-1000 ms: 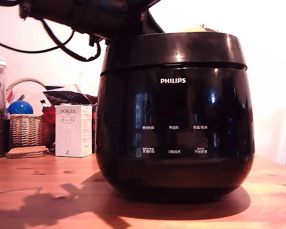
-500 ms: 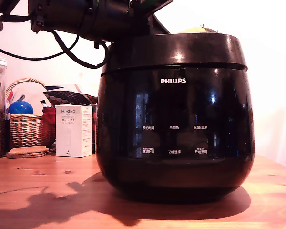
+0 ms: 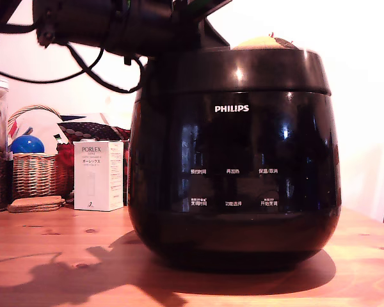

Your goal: Close the rice cooker by pressing the lid down with medium force

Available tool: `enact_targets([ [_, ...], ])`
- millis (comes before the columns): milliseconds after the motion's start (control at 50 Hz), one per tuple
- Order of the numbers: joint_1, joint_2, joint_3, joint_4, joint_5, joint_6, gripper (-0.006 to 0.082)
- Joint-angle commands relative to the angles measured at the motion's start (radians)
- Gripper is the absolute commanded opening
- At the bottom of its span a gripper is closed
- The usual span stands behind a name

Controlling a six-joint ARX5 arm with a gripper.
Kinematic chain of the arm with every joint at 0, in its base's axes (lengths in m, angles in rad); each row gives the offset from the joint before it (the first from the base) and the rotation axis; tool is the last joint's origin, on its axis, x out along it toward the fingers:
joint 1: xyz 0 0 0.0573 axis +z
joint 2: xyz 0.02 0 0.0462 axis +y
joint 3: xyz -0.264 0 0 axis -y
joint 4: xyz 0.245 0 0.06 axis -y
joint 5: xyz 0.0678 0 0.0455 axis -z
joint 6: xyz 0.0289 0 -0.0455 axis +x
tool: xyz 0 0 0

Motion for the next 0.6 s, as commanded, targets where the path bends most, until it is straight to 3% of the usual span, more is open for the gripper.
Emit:
enact_targets([
  [0, -0.019, 0.116, -0.150, -0.109, 0.003, -0.018, -0.0024],
  [580, 0.003, -0.045, -0.122, -0.043, 0.003, -0.024, -0.0024],
])
